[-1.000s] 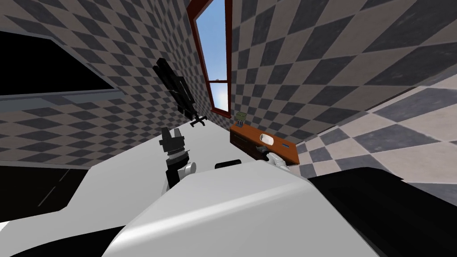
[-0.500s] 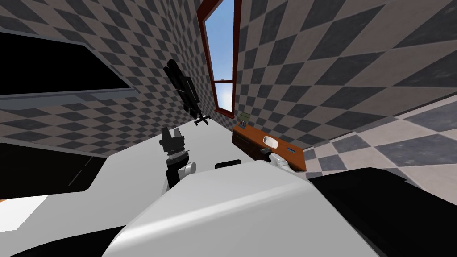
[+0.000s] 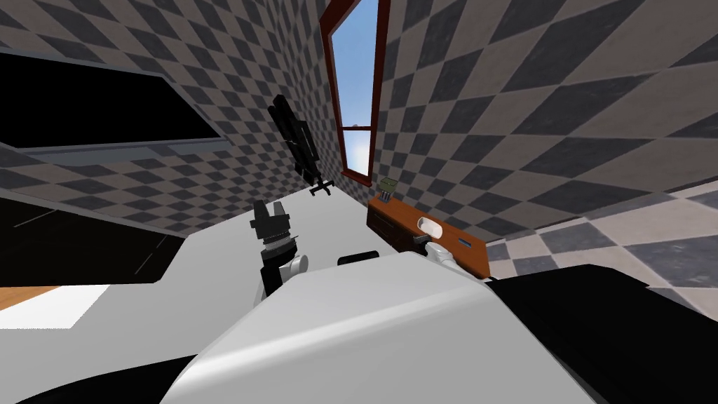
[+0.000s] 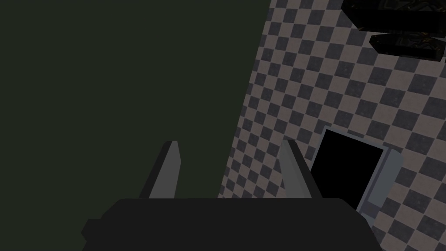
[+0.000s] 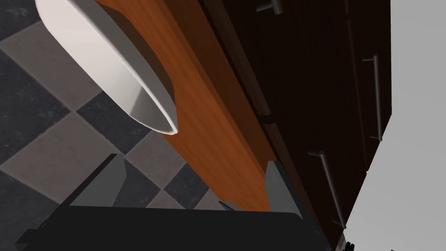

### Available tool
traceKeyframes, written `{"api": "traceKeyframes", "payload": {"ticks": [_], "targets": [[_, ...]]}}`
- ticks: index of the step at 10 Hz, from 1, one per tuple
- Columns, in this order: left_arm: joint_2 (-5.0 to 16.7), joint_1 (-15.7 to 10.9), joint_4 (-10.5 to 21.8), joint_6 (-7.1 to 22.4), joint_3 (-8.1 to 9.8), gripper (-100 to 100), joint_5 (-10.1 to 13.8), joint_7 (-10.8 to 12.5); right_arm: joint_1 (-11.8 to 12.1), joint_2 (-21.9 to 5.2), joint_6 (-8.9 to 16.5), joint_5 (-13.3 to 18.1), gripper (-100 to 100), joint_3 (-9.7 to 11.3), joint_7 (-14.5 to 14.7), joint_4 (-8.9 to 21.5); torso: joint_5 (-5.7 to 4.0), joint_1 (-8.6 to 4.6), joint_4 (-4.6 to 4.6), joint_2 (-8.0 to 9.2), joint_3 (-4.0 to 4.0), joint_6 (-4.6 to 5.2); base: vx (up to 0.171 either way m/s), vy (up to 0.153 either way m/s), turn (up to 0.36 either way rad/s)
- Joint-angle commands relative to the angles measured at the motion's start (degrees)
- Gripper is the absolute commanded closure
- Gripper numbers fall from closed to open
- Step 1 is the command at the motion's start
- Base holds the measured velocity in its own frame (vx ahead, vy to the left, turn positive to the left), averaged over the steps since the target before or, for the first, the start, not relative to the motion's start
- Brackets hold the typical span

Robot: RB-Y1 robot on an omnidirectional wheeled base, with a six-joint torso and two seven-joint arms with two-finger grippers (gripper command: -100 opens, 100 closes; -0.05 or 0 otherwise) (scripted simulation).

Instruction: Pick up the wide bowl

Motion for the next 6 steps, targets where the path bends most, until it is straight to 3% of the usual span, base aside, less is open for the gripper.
{"api": "traceKeyframes", "payload": {"ticks": [1,2,4,5,6], "targets": [[0.00,0.00,0.00,0.00,0.00,0,0.00,0.00,0.15,-1.19,1.54,-2.08,-100,1.62,1.49,0.26,0.00,0.00,0.00,0.00,0.00,0.00,0.027,-0.024,0.091],[0.00,0.01,0.00,0.00,0.00,0,0.00,0.00,-0.55,-1.63,2.29,-1.53,-100,1.83,2.80,2.84,0.00,-0.02,-0.01,0.01,0.00,0.05,0.028,-0.037,0.146],[0.00,0.01,0.00,0.00,0.01,0,0.00,0.00,-0.55,-1.63,2.29,-1.53,-100,1.83,2.80,2.84,-0.01,-0.07,0.00,0.02,0.00,0.04,0.015,-0.027,0.038],[0.00,0.01,0.00,0.00,0.01,0,0.00,0.00,-1.21,-1.98,2.94,-1.07,-100,2.04,4.05,5.26,0.00,-0.01,0.00,0.06,0.03,0.06,0.019,-0.024,0.124],[0.00,0.00,0.00,0.00,0.00,0,0.00,0.00,-1.21,-1.98,2.94,-1.07,-100,2.04,4.05,5.26,0.00,-0.03,0.01,0.04,0.02,0.02,0.020,-0.030,0.108]]}}
